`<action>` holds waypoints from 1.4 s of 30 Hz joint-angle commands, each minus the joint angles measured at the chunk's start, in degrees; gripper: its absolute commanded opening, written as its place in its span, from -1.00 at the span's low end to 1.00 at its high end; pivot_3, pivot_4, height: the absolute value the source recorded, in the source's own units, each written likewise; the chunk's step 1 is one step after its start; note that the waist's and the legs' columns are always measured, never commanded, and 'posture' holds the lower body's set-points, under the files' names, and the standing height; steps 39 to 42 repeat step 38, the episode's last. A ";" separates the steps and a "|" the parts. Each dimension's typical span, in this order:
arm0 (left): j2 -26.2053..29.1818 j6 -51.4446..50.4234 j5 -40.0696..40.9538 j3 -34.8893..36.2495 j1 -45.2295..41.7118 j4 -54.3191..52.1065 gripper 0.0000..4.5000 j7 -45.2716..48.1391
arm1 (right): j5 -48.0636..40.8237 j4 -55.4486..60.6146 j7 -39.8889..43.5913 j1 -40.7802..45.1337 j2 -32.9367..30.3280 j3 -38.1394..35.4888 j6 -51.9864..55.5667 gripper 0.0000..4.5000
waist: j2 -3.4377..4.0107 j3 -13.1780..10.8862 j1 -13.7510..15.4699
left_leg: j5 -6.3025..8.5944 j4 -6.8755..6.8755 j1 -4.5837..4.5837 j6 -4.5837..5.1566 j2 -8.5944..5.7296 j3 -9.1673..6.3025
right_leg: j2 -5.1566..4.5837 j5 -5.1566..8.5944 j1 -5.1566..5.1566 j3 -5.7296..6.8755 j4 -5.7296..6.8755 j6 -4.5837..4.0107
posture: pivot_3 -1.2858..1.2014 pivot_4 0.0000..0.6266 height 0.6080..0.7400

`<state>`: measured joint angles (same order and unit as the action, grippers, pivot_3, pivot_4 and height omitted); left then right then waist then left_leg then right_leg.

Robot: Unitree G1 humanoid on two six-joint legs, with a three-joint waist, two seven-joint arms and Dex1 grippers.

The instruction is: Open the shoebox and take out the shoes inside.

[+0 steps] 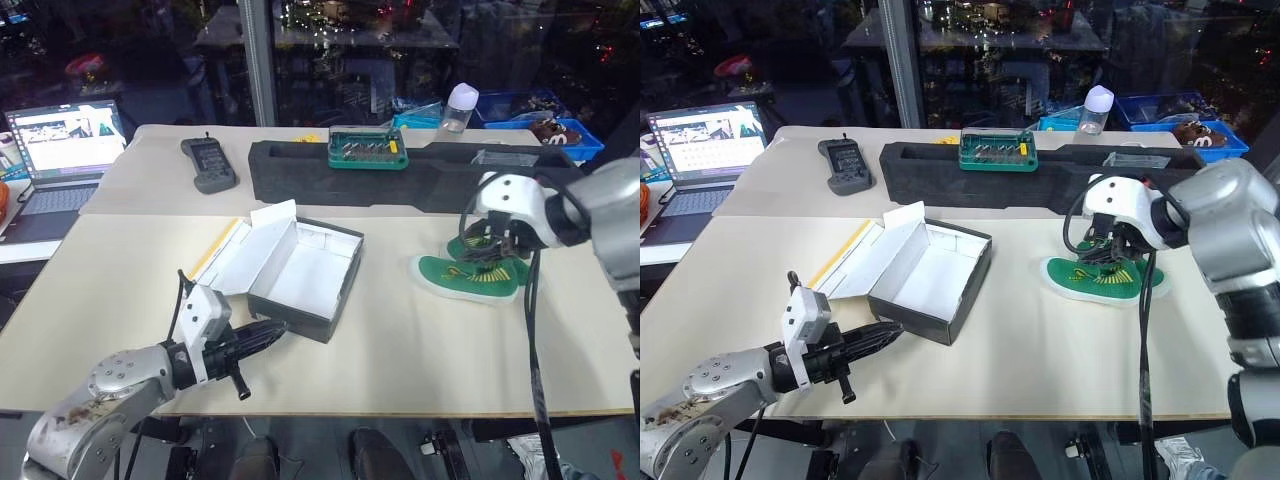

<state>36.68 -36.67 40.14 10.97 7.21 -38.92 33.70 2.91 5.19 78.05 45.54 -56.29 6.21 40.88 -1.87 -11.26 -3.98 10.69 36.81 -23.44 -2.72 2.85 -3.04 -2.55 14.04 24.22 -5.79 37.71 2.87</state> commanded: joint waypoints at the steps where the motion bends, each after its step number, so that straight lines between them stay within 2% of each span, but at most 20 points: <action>1: -4.91 3.23 -4.82 6.72 3.51 -1.43 -0.86 -10.08 | -1.28 21.28 -18.71 -4.94 17.32 -14.56 22.06 0.04 | -0.14 0.09 -0.49 | 0.00 -0.03 0.01 0.00 0.01 -0.01 | 0.03 -0.02 -0.01 -0.02 0.00 -0.01 | 0.03 -0.52 0.62; 3: -8.11 3.43 -6.23 9.09 5.11 -3.55 -0.86 -14.72 | 0.38 33.60 -26.14 -10.24 26.34 -15.85 30.66 0.04 | -0.16 0.11 -0.09 | 0.00 -0.06 0.12 0.00 0.08 -0.03 | 0.11 -0.02 0.04 -0.05 0.28 -0.10 | 0.03 -0.52 0.62; 6: -12.42 3.28 -8.09 12.70 5.61 -3.86 -0.86 -21.56 | 5.14 39.36 -40.38 -14.14 37.98 -15.33 35.40 0.04 | -0.13 0.10 1.24 | -0.06 0.00 -0.03 -0.11 0.02 -0.14 | 0.07 0.02 0.11 0.05 0.30 -0.06 | 0.03 -0.52 0.62; 10: -14.81 5.46 -11.57 16.20 5.41 -0.34 -0.86 -25.27 | 9.31 40.95 -53.26 -21.23 44.83 -10.56 28.73 0.04 | -0.35 0.24 1.67 | -0.17 0.09 -0.13 -0.32 -0.04 -0.12 | -0.02 0.01 0.03 0.05 -0.01 -0.16 | 0.03 -0.52 0.62; 12: -14.52 7.26 -13.23 16.51 3.80 3.29 -0.86 -25.18 | 12.19 40.23 -57.34 -27.04 42.62 -7.18 22.28 0.04 | -0.43 0.29 1.70 | -0.16 0.04 -0.13 -0.32 -0.04 -0.11 | -0.03 0.12 0.01 0.06 -0.11 -0.37 | 0.03 -0.52 0.62; 16: -14.49 12.25 -17.22 15.37 -1.16 13.59 -0.86 -25.31 | 15.35 37.57 -63.66 -39.47 40.01 -4.90 11.07 0.04 | -0.45 0.30 1.73 | -0.17 -0.01 -0.27 -0.32 -0.04 -0.09 | -0.04 0.12 0.09 0.06 -0.15 -0.37 | 0.03 -0.52 0.62; 19: -15.10 15.86 -18.83 14.90 -4.47 19.77 -0.86 -25.13 | 12.31 34.43 -65.84 -47.46 42.37 -6.86 2.04 0.04 | -0.52 0.36 1.36 | -0.17 -0.04 -0.22 -0.32 -0.03 -0.10 | -0.02 0.09 0.06 0.07 -0.12 -0.31 | 0.03 -0.52 0.62; 23: -15.04 19.00 -19.32 14.95 -5.90 24.17 -0.86 -23.39 | 9.88 29.99 -68.31 -52.37 44.00 -10.40 -7.69 0.04 | -0.55 0.38 0.56 | -0.17 -0.03 -0.19 -0.32 0.00 -0.08 | -0.01 0.07 0.05 0.06 -0.11 -0.31 | 0.03 -0.52 0.62; 28: -14.91 21.56 -19.43 15.53 -7.00 28.36 -0.86 -22.43 | 9.78 22.29 -71.57 -52.75 43.17 -12.88 -15.28 0.04 | -0.60 0.41 0.20 | -0.16 -0.04 -0.15 -0.32 0.01 -0.07 | -0.01 0.08 0.03 0.06 -0.11 -0.33 | 0.03 -0.52 0.62; 37: -15.89 23.21 -19.36 15.26 -6.55 29.50 -0.86 -22.26 | 7.37 13.74 -73.30 -49.75 42.67 -16.48 -18.32 0.04 | -0.61 0.41 0.21 | -0.17 -0.04 -0.17 -0.32 0.01 -0.08 | -0.01 -0.04 0.01 0.05 -0.11 -0.13 | 0.03 -0.52 0.62; 42: -16.01 23.30 -19.43 15.21 -6.47 29.49 -0.86 -22.26 | 7.23 13.18 -73.37 -49.52 42.56 -16.50 -18.35 0.04 | -0.61 0.41 0.21 | -0.17 -0.04 -0.17 -0.32 0.01 -0.08 | -0.01 -0.04 0.01 0.05 -0.12 -0.13 | 0.03 -0.52 0.62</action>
